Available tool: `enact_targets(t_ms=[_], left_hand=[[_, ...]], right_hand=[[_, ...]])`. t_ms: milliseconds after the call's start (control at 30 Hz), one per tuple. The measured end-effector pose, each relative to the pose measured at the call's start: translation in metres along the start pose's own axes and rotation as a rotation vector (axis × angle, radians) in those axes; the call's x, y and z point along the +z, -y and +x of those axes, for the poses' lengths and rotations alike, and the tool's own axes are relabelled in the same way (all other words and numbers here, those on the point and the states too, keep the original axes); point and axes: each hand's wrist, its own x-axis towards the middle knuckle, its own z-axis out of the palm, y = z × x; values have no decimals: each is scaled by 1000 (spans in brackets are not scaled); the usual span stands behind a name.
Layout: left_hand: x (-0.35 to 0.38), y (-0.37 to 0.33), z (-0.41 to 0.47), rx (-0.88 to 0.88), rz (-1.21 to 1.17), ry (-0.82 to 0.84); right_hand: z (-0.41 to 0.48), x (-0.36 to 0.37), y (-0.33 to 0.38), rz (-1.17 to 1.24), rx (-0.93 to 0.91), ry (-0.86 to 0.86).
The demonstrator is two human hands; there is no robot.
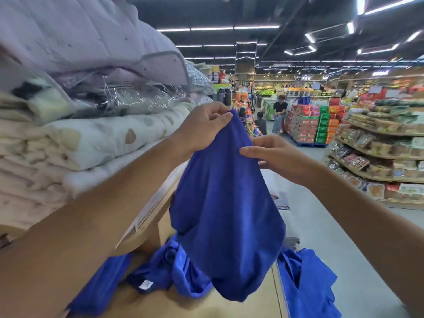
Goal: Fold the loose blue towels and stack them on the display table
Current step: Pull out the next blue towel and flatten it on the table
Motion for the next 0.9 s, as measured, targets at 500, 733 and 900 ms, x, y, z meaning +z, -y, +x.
enact_targets(t_ms=[500,733,900], left_hand=[[-42,3,45,6,-92,-210],[-38,17,45,-32,-159,-259],[-22,33,31,-100,-190,-283]], right_hand=[[-49,-57,-9,-419,311,19],[-75,-102,-27,-408,363,-158],[-92,-119,-30,-244,200,-486]])
